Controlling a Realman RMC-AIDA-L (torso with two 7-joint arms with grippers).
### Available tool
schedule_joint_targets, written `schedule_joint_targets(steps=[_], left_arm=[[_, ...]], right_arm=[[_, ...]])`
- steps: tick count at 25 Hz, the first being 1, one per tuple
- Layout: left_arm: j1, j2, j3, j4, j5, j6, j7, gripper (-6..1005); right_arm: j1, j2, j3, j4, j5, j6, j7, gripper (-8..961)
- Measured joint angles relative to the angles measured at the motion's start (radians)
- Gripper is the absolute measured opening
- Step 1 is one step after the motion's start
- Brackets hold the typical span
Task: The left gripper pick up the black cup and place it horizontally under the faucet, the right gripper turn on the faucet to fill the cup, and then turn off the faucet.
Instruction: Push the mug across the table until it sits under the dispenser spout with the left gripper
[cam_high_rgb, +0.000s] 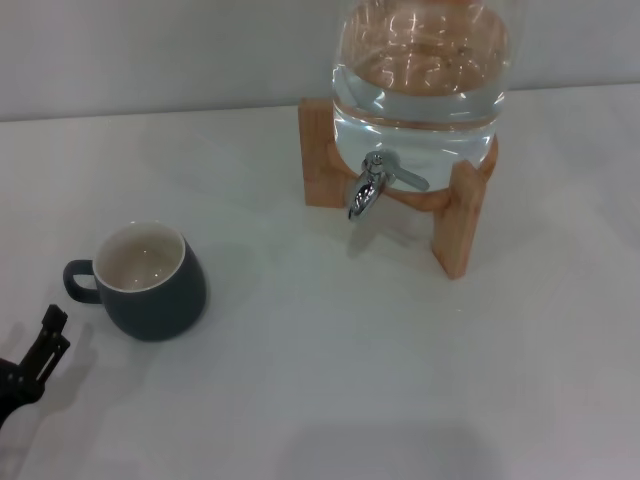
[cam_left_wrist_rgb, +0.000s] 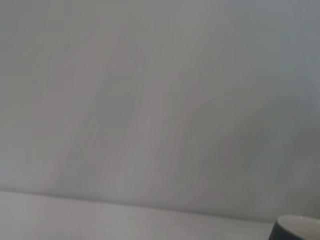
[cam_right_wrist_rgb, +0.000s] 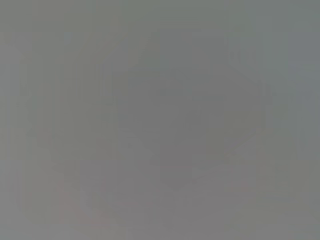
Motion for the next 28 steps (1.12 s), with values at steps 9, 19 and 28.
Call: schedule_joint_targets(steps=[9, 19, 28], left_arm=[[0.012, 0.001, -0.006, -0.009, -0.003, 0.01, -0.003, 871], [0.011, 0.004, -0.009, -0.006, -0.017, 0.005, -0.004, 869], [-0.001, 0.006, -0.009, -0.007, -0.029, 0.009, -0.018, 866]], right_arm=[[0.0, -0.001, 0.0, 0.0, 0.0, 0.0, -0.002, 843], [-0.006, -0.001, 0.0, 0.0, 0.0, 0.004, -0.001, 843], [-0.006, -0.001, 0.0, 0.0, 0.0, 0.005, 0.001, 843]])
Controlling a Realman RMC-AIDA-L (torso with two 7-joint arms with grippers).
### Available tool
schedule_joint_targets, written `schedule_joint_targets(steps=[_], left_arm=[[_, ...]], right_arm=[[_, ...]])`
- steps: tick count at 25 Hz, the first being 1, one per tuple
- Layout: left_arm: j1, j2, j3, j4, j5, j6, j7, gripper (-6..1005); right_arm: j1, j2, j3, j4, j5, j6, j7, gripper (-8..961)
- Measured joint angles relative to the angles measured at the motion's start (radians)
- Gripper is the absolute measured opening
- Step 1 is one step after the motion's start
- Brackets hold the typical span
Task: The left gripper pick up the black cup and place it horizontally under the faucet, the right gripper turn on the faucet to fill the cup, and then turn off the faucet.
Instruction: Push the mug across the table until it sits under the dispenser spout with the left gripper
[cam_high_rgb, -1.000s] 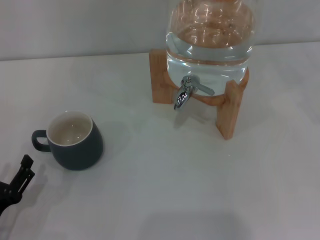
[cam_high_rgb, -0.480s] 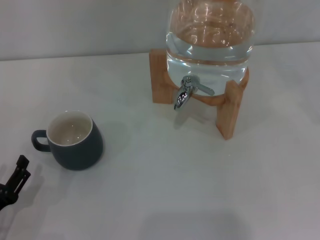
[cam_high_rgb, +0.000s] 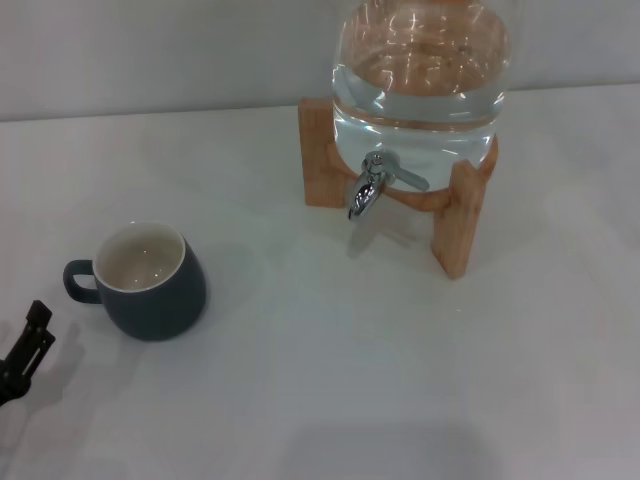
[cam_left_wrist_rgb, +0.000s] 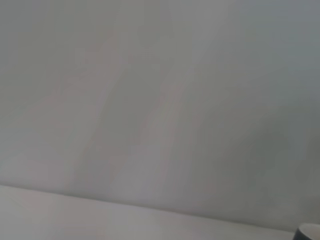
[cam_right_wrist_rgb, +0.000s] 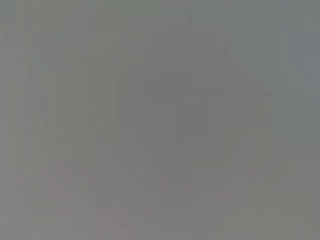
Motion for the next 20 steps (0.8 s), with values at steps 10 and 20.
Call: schedule_joint_targets(steps=[10, 20], left_arm=[[-0.009, 0.0, 0.0, 0.007, -0.019, -0.003, 0.001, 864], [-0.025, 0.002, 0.0, 0.015, -0.019, 0.018, 0.002, 861]], right_arm=[[0.001, 0.001, 0.0, 0.002, 0.0, 0.0, -0.001, 843], [0.006, 0.003, 0.0, 0.003, 0.0, -0.002, -0.005, 843]])
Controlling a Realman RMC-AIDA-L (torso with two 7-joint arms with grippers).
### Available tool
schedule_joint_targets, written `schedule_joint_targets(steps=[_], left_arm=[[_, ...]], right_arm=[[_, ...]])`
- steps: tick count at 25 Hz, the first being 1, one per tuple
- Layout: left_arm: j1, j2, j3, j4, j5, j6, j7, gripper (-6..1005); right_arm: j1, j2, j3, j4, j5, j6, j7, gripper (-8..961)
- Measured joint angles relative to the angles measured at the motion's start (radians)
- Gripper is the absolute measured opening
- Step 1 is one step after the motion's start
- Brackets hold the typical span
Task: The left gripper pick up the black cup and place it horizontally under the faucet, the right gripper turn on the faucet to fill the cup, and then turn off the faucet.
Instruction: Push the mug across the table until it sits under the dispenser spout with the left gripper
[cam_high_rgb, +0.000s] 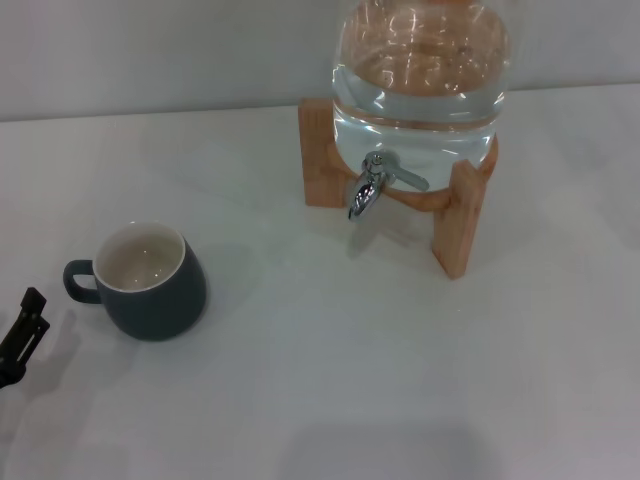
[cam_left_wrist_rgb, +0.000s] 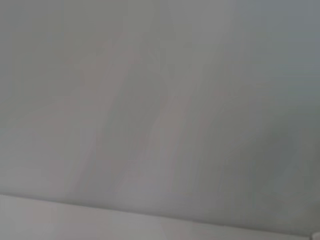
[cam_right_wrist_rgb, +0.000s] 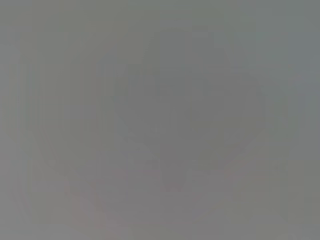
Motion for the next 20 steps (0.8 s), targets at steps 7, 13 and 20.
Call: schedule_joint_targets(steps=[7, 13, 20], left_arm=[[-0.02, 0.0, -0.001, 0.005, -0.008, 0.044, 0.0, 859], [-0.03, -0.001, 0.003, 0.013, -0.005, 0.079, 0.002, 858], [-0.034, -0.002, 0.007, 0.013, 0.001, 0.087, 0.002, 856]], right_arm=[[0.0, 0.004, 0.0, -0.002, 0.0, 0.0, 0.001, 843], [0.006, 0.007, 0.0, -0.003, 0.0, 0.0, 0.002, 843], [0.011, 0.009, 0.0, 0.0, 0.0, -0.001, -0.001, 843]])
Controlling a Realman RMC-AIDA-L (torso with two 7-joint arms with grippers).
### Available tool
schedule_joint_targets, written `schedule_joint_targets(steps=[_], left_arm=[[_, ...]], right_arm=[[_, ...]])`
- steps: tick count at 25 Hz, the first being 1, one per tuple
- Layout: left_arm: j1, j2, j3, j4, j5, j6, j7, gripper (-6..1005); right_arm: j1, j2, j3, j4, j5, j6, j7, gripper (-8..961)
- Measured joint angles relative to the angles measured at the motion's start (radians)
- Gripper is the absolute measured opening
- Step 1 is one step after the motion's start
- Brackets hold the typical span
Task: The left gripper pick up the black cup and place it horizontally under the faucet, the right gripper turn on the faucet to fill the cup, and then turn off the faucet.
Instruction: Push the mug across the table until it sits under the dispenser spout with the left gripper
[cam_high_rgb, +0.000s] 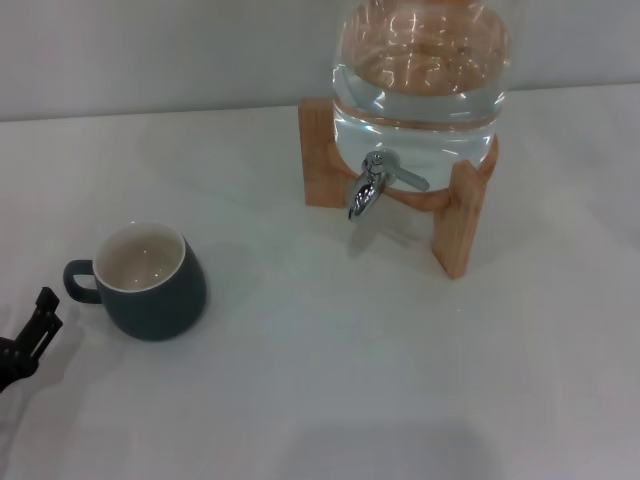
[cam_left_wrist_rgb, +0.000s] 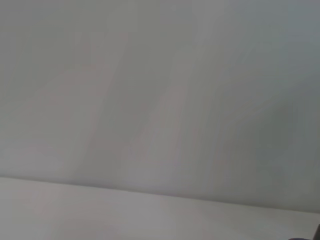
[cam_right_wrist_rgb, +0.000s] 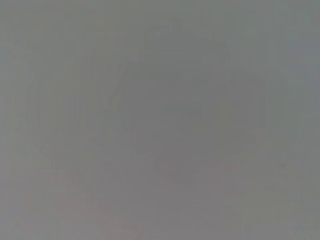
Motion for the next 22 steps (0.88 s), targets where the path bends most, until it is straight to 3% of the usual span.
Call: schedule_joint_targets(steps=[22], left_arm=[[0.022, -0.004, 0.002, -0.021, 0.038, -0.011, 0.0, 850]], right_arm=[[0.014, 0.0, 0.0, 0.002, 0.0, -0.006, -0.001, 843]])
